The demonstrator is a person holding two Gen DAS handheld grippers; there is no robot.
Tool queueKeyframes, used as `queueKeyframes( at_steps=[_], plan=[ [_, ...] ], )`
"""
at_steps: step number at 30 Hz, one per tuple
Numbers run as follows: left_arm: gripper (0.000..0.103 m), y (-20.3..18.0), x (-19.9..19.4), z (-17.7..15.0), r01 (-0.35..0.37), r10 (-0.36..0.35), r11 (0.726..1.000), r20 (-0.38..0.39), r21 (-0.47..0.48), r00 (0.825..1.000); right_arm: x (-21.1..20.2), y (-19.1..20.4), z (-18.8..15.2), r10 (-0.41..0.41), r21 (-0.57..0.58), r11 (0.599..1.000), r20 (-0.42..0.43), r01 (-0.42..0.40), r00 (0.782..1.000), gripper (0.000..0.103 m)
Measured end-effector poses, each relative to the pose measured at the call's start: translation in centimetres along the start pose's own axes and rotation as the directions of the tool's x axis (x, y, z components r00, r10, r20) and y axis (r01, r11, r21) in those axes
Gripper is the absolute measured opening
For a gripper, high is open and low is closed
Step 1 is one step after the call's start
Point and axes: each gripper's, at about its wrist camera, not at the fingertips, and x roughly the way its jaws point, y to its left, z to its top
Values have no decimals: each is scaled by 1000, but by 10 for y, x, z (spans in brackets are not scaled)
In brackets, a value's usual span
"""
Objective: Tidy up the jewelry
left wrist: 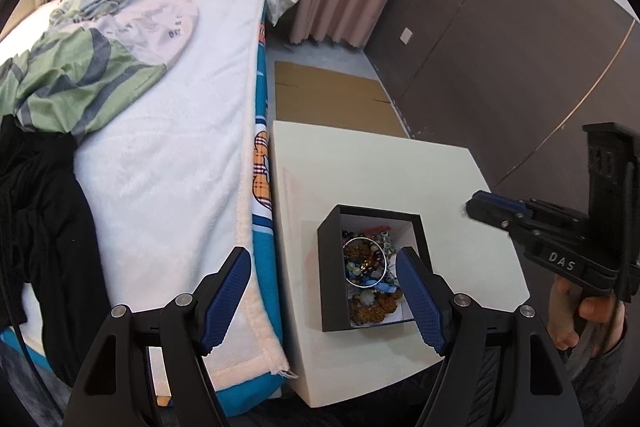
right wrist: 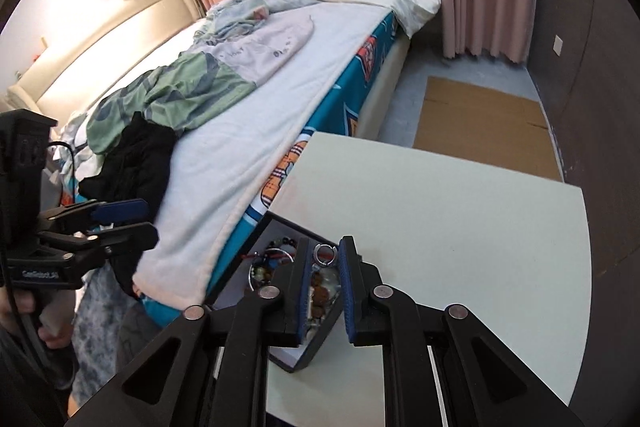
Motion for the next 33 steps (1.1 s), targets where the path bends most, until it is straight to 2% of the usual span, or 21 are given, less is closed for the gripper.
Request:
queueKeyframes(
  at_steps=[1, 3, 9, 11, 13, 17, 19, 20, 22, 26, 28, 33],
  plan=[
    [76, -1, -3, 0, -1, 1, 1000, 6, 3, 1000, 2, 1, 0, -13, 9, 1000, -2, 13, 1000, 38],
    [76, -2, -9, 0, -8, 8, 1000, 17, 9, 1000, -2, 0, -1, -37, 27, 999, 15, 36, 999, 49],
    [76, -12, -23, -3, -20, 18, 1000, 60, 22, 998, -28, -2, -13, -38, 69, 997, 44, 35, 998, 50],
    [76, -18, -28, -5, -22, 19, 999, 76, 30, 997, -38, -1, -17, -44, 74, 996, 56, 40, 997, 53],
    [76, -27, -33, -8, -31, 27, 998, 88, 47, 996, -50, -2, -23, -51, 85, 995, 75, 44, 996, 62],
    [76, -46, -44, -15, -39, 29, 995, 114, 92, 993, -73, -3, -35, -64, 106, 993, 98, 53, 993, 63],
    [82, -56, -52, -20, -46, 31, 993, 134, 110, 991, -82, -2, -43, -75, 113, 992, 104, 63, 992, 65],
    [85, -61, -56, -22, -48, 30, 992, 147, 120, 989, -87, -2, -46, -80, 117, 991, 108, 67, 991, 68],
    [92, -73, -65, -29, -54, 28, 988, 180, 144, 983, -98, -2, -55, -86, 127, 989, 122, 71, 989, 85],
    [96, -90, -80, -41, -65, 25, 982, 218, 177, 976, -118, -4, -72, -90, 167, 984, 145, 65, 985, 93],
    [98, -97, -87, -48, -70, 24, 979, 235, 190, 972, -129, -4, -82, -110, 180, 980, 163, 80, 980, 103],
    [101, -111, -107, -68, -80, 17, 972, 274, 221, 962, -158, 1, -109, -146, 205, 974, 215, 101, 966, 103]
  ],
)
